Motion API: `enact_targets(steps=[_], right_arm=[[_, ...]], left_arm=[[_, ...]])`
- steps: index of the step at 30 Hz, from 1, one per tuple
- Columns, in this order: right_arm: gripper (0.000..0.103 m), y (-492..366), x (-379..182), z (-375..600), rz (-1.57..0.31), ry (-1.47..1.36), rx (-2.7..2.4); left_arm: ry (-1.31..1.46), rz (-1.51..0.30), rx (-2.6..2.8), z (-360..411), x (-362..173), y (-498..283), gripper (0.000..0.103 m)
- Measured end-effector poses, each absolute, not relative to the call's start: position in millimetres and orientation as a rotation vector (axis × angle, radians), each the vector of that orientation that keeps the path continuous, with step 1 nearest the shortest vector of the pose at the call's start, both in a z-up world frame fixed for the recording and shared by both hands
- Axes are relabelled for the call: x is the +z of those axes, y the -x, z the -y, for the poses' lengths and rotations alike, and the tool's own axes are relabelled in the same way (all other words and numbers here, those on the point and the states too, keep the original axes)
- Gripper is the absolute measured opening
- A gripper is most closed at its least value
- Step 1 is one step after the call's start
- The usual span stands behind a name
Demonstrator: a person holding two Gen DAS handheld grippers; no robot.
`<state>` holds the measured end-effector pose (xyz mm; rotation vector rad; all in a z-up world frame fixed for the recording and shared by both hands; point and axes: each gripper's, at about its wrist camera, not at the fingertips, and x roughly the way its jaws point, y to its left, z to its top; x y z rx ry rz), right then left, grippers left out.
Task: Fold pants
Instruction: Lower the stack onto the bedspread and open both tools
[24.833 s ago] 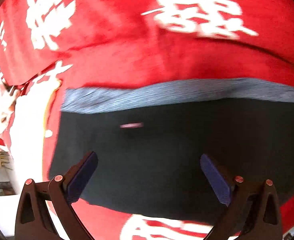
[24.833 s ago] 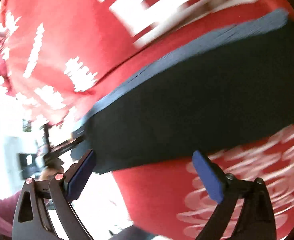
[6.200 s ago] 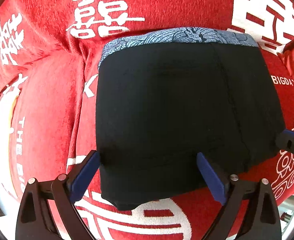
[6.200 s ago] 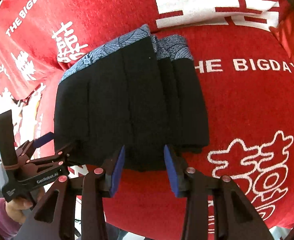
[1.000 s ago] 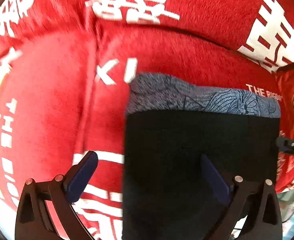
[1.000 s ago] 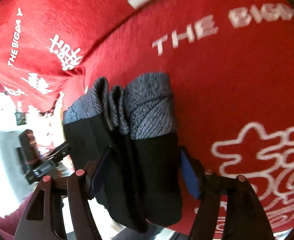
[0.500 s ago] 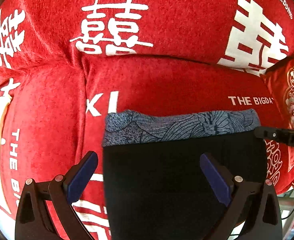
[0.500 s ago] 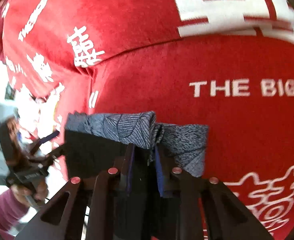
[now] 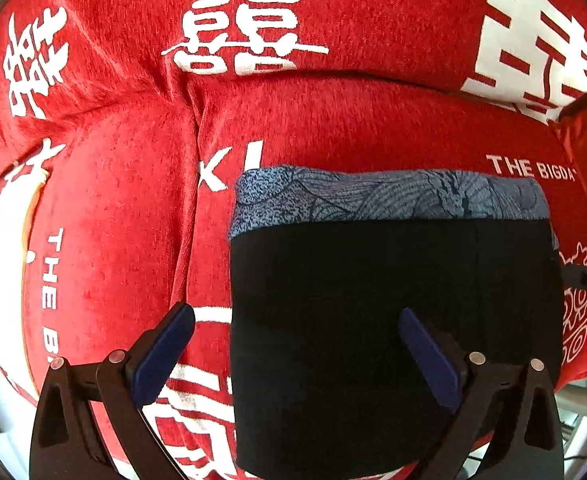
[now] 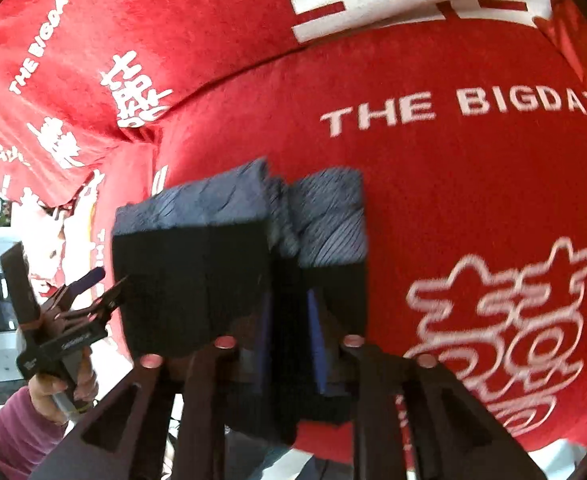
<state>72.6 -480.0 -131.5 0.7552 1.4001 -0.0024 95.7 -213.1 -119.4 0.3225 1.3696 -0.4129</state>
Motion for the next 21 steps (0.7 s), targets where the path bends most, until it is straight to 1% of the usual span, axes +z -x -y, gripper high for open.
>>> enact_targets(steps=[2,4,7,8,10,16,17,21], right_arm=[[0.045,-69,-123,466,-1.386,-0.72,0.012],[0.046,-68,-116,451,-1.371,-0.686,0.029],[0.053,-68,-123,434,-1.403,-0.639,0.036],[0.054,-67,-135,429,-1.441,-0.612,0.02],[0.054,-63,-145,426,-1.426,-0.592,0.011],[0.054,-58,-143,428,-1.407,-0.619,-0.018],[0.061,-56,-141,429,-1.411,-0.615,-0.037],[0.062,-48,-139,432,-1.41,-0.644,-0.089]], left_arm=[[-0.344,-1.409,-0.399,215,-131,-90,0.103],[-0.335,-1.42,-0.391,214,-140,-85,0.103],[-0.267,-1.416,-0.386,210,-143,-83,0.103],[-0.249,-1.421,-0.382,209,-144,-84,0.103],[-0.236,-1.425,-0.378,208,-145,-83,0.103],[-0.245,-1.417,-0.379,210,-143,-81,0.103],[-0.242,-1.421,-0.377,210,-143,-81,0.103],[-0.237,-1.427,-0.378,209,-142,-81,0.103]])
